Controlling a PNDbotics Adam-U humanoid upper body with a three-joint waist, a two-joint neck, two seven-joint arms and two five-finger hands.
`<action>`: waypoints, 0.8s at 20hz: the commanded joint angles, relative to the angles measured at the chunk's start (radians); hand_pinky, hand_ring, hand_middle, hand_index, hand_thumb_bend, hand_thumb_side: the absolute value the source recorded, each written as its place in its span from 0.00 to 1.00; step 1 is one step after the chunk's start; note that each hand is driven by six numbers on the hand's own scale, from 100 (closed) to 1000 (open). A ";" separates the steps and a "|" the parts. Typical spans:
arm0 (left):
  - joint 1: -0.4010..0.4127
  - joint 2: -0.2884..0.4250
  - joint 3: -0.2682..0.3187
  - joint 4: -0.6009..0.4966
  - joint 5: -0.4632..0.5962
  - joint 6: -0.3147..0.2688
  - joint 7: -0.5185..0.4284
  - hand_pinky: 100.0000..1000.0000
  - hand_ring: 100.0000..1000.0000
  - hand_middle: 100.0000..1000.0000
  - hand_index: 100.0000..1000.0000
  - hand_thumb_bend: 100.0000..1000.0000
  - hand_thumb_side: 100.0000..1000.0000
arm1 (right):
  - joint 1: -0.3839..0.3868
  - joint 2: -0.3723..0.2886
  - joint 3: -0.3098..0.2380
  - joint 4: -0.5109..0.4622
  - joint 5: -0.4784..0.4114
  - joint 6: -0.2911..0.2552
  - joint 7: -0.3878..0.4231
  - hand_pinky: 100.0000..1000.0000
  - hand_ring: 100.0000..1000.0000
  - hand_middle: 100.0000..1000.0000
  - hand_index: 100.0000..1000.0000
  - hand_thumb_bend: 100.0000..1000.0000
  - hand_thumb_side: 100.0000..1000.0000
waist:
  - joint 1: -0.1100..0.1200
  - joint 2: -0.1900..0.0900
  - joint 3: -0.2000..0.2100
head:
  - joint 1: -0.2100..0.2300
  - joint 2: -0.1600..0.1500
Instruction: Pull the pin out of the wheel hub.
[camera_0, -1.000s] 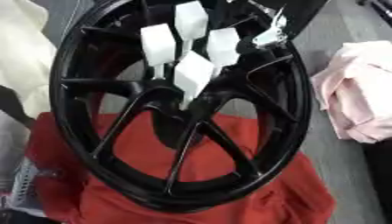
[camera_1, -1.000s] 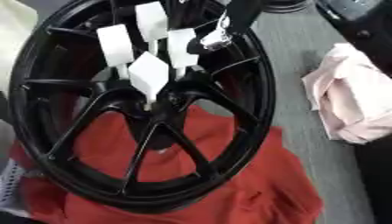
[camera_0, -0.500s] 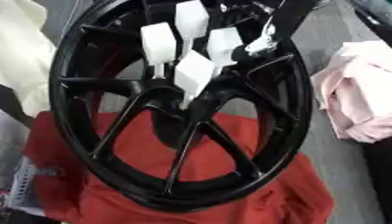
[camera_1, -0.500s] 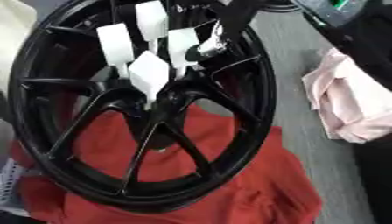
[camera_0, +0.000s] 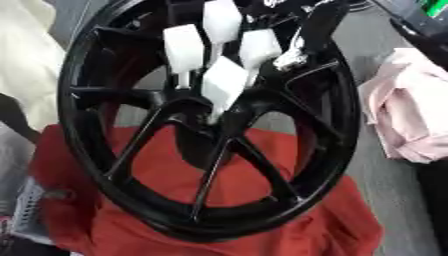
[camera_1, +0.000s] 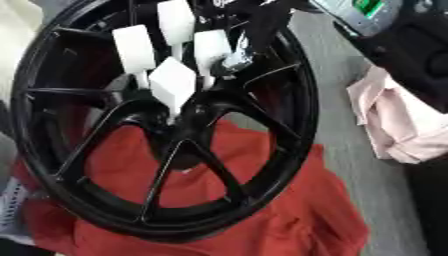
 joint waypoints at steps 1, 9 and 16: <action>-0.014 0.017 0.006 -0.009 0.005 0.000 -0.003 0.75 0.83 0.80 0.84 0.44 0.87 | -0.017 -0.010 -0.009 0.006 0.016 -0.002 -0.012 0.79 0.75 0.59 0.67 0.25 0.34 | 0.006 -0.016 0.002 | -0.003 0.006; -0.013 0.016 0.006 -0.008 0.006 0.000 -0.002 0.75 0.83 0.80 0.83 0.44 0.87 | -0.014 -0.009 -0.016 0.006 -0.024 0.028 -0.085 0.72 0.64 0.46 0.53 0.09 0.29 | 0.007 -0.018 -0.001 | -0.003 0.006; -0.008 0.019 0.009 -0.007 0.005 0.001 0.000 0.75 0.83 0.80 0.83 0.43 0.87 | -0.008 -0.045 -0.041 -0.047 -0.115 0.103 -0.135 0.70 0.60 0.43 0.50 0.00 0.31 | 0.011 -0.026 -0.010 | 0.001 0.006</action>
